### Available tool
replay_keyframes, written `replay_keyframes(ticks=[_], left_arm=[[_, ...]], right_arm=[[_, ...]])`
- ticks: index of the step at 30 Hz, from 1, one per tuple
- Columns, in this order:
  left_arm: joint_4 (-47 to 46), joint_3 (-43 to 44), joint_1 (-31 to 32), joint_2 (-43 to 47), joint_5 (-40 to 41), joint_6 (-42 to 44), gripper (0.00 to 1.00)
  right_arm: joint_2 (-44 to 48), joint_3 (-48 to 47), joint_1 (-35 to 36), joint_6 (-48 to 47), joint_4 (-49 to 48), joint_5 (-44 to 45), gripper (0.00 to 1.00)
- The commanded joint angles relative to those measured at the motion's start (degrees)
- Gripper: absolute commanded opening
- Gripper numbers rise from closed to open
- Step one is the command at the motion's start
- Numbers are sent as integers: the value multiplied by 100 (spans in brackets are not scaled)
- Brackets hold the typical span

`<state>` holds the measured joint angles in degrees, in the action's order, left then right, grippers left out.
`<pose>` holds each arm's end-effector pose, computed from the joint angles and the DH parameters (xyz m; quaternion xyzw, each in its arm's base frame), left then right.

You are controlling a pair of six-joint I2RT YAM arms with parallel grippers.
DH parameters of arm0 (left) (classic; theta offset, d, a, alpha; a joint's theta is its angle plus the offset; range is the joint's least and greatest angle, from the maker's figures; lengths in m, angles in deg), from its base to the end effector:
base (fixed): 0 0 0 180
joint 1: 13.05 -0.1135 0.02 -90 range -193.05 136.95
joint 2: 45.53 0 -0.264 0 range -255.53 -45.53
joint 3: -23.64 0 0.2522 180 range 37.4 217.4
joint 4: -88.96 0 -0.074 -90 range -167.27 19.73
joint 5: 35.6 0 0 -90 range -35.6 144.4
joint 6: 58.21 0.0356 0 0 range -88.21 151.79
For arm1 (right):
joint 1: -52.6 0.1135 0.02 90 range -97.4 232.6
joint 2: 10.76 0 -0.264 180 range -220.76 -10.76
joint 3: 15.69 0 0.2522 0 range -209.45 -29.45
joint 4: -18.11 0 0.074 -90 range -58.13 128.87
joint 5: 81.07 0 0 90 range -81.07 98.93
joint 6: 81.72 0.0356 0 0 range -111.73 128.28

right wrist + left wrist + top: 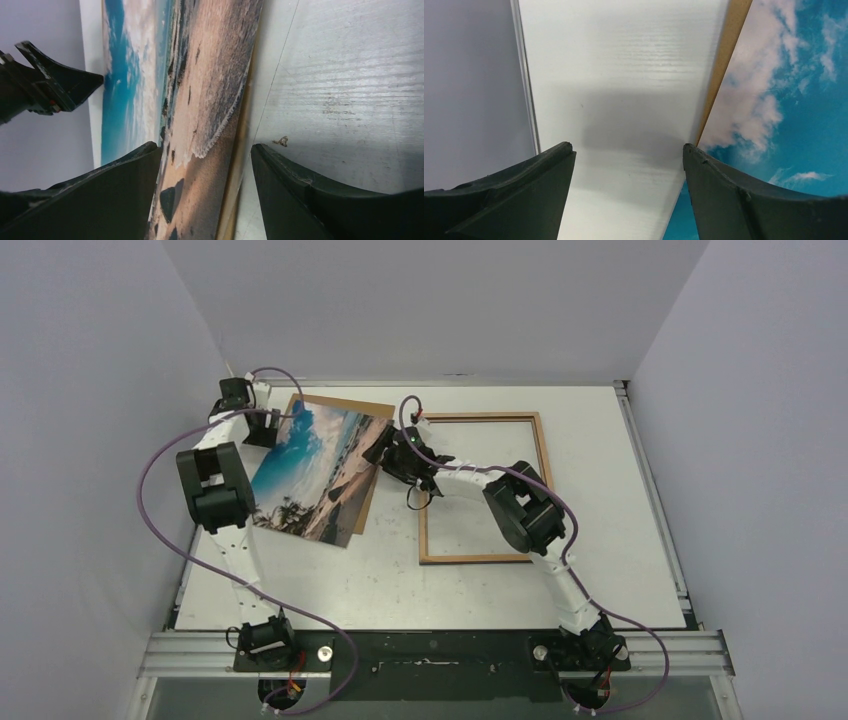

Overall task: Put the photo into the frame
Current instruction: Pick up the photo frame item at the center of the board.

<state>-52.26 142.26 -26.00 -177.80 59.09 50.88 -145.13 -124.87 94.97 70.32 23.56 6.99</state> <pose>0.4958 0.1170 0.1626 0.0375 0.9453 0.1260 0.2986 0.3886 0.3561 0.1390 0.1401 0.8573 0.4002 0.2918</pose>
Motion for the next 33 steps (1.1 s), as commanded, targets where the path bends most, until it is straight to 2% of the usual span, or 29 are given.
replay_keyframes(ticks=[1, 9, 20, 33], left_arm=[[616, -552, 29, 141, -428, 171, 78], [678, -660, 38, 230, -468, 281, 77], [734, -528, 38, 185, -469, 300, 77], [772, -538, 38, 203, -469, 397, 76]], right_arm=[[172, 338, -48, 461, -494, -18, 68], [4, 189, -12, 852, -1166, -359, 68], [463, 583, 38, 972, -2302, -710, 67], [761, 645, 112, 631, -2574, -834, 66]])
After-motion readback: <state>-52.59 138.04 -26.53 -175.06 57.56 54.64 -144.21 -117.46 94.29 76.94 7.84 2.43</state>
